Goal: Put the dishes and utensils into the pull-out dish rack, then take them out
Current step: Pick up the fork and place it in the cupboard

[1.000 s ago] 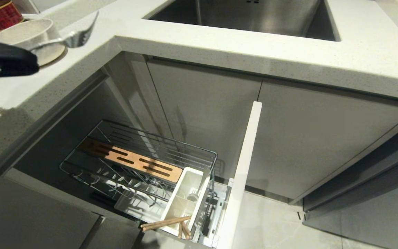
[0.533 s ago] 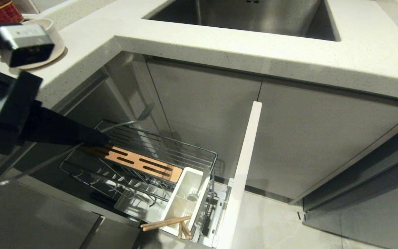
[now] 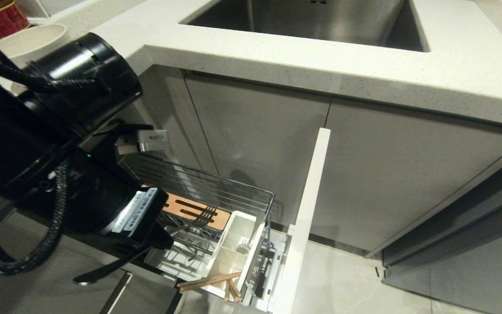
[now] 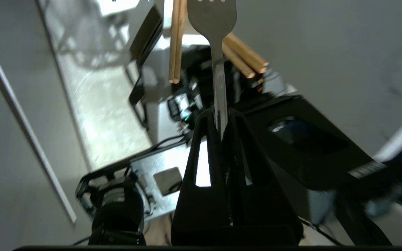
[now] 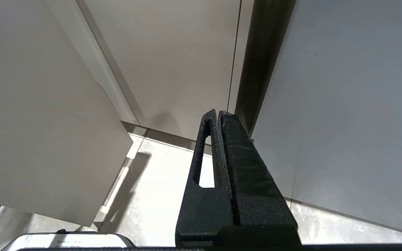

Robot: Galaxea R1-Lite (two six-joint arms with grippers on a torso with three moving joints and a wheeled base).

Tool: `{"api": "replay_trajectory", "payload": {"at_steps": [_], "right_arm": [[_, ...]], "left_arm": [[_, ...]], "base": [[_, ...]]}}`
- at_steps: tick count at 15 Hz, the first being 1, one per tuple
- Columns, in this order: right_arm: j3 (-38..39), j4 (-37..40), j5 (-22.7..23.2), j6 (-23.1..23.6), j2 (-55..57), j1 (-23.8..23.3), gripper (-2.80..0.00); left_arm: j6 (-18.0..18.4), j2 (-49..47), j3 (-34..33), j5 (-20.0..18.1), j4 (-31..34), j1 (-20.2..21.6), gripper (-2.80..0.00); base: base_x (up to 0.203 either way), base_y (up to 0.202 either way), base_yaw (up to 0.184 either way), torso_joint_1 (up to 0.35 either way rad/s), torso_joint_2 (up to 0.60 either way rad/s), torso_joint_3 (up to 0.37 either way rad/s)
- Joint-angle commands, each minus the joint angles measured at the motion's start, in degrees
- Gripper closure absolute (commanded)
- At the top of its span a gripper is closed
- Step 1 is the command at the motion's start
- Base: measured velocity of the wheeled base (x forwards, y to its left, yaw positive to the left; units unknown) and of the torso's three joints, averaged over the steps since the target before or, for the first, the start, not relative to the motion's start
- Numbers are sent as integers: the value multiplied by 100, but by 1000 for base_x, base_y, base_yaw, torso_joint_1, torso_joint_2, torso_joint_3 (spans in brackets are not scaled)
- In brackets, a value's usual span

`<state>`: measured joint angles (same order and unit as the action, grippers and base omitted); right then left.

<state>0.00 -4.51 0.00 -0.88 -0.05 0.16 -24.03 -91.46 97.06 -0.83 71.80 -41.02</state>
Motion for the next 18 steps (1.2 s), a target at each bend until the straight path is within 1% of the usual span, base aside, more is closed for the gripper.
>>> {"api": "replay_trajectory", "payload": {"at_steps": [1,4,6,11,14,16,18], "right_arm": [[150,-6,0,0,5,2,0],[149,-6,0,-6,5,2,0],[149,-6,0,0,5,2,0],[149,-6,0,0,5,2,0],[149,-6,0,0,5,2,0],[149,-6,0,0,5,2,0],[149,-6,0,0,5,2,0]], "left_arm": [[-116,-489,-83,70,47,-164,0],[-165,-902,-131,73,-5,-243,0],[-165,-1082,-154,60,-199,-240,0],[-163,-1511,-169,56,-282,-223,0],[-130,-1829,-29,72,-575,-201,0],[-112,-2028,232,86,-589,-155,0],[-84,-2176,341,100,-597,-55,0]], "base": [[0,0,0,0,0,0],[0,0,0,0,0,0],[0,0,0,0,0,0],[0,0,0,0,0,0],[0,0,0,0,0,0],[0,0,0,0,0,0],[0,0,0,0,0,0]]}}
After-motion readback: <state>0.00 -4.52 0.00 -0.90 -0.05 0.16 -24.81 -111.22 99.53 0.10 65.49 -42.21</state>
